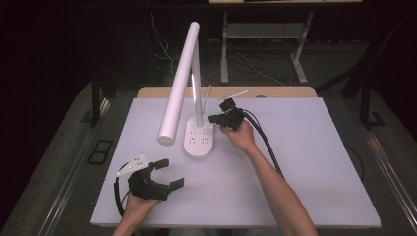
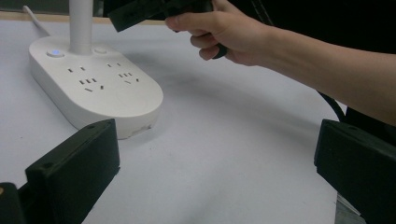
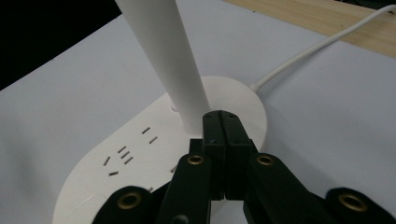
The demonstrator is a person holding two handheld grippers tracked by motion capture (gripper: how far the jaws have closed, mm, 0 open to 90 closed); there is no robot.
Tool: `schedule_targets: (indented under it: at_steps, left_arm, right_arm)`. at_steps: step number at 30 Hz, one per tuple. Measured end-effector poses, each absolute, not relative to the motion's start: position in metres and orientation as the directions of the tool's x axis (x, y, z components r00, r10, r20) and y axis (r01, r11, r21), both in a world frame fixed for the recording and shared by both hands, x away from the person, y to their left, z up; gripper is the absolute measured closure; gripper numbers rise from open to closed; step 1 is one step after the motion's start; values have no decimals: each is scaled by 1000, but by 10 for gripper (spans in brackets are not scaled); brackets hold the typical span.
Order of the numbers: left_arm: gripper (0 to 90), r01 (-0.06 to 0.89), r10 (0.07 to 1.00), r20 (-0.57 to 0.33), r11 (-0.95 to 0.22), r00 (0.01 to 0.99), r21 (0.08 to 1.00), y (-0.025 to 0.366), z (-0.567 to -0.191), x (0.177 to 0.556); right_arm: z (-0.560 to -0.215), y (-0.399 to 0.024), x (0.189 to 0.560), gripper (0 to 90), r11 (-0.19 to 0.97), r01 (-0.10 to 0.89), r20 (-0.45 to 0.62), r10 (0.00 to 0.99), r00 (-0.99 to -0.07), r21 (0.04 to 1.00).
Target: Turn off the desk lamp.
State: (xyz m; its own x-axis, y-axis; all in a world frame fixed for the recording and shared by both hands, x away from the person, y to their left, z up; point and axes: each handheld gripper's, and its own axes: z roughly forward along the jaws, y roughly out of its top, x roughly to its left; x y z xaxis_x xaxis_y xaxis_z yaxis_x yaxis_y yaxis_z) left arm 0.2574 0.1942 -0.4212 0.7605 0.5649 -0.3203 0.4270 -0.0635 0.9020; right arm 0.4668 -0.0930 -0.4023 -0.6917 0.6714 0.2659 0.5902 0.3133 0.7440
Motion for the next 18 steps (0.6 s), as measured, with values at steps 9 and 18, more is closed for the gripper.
schedule_targets:
  at_steps: [9,18]
  left_arm:
    - [0,429,566,-320,-66,760,901,193,-421,258]
    - [0,430,566,-319,-69,760,900,191,-422,258]
  right_arm:
    - [-384,-110,456,714,340,568,218,683,-697,750]
    - [-368,-131,443,491,321,577,223,699,-679,751]
